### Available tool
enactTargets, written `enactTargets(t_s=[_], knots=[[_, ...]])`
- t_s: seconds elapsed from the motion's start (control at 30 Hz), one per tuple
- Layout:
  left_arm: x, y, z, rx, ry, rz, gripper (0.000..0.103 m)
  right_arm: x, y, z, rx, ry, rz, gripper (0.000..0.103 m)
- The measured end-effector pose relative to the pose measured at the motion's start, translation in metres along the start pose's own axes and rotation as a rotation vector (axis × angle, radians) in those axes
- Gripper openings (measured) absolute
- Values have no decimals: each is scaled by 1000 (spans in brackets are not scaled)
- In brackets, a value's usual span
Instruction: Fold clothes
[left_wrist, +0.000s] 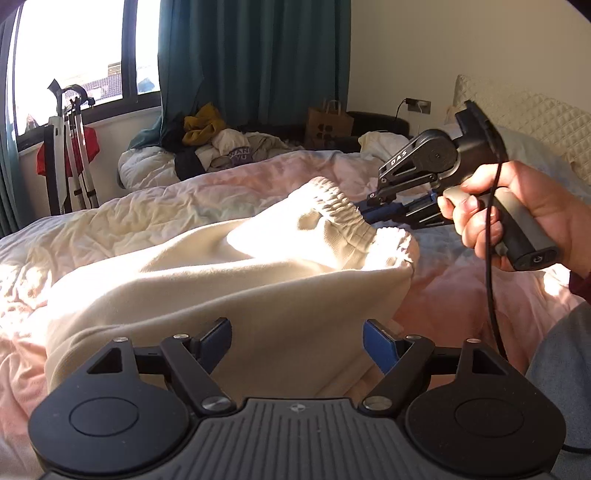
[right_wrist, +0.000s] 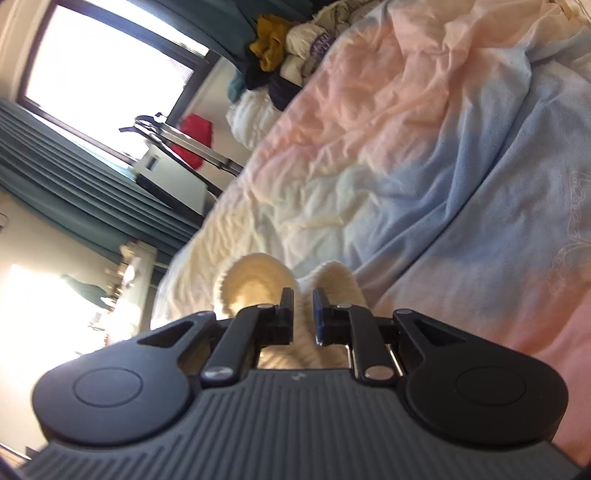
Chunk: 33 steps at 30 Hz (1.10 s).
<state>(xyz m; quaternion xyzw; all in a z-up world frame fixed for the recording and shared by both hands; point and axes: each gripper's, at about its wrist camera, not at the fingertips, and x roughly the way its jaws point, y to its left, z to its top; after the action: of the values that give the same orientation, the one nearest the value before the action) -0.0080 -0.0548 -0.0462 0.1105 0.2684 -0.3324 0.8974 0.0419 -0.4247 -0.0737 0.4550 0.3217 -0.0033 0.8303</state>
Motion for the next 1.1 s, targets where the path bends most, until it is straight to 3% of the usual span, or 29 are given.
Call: enactTargets(t_s=[0.13,0.2,0.27,0.63,0.73,0.8,0.83,1.0,1.1], knots=[[1,3,-11,32,7,31,80,17,-22,9,124,59,64,18],[4,3,-15,50,10,41,80,19,-31,13,179,75,112,41],[8,4,-19,65,16,44,80,20,-38,16,213,86,144,47],[29,1,-31,122,53,79,75,54,-11,4,85,169,159,46],[31,-1,-34,137,53,89,63,57,-2,6,31,132,151,43],[31,-2,-36,137,57,91,50,55,7,8,-23,103,134,31],[31,-1,-36,134,60,87,47,53,11,9,-36,95,139,30],[32,0,-36,122,71,59,17,37,29,12,-99,8,214,23],[29,0,-36,98,78,9,6,26,37,15,-109,-63,292,22]])
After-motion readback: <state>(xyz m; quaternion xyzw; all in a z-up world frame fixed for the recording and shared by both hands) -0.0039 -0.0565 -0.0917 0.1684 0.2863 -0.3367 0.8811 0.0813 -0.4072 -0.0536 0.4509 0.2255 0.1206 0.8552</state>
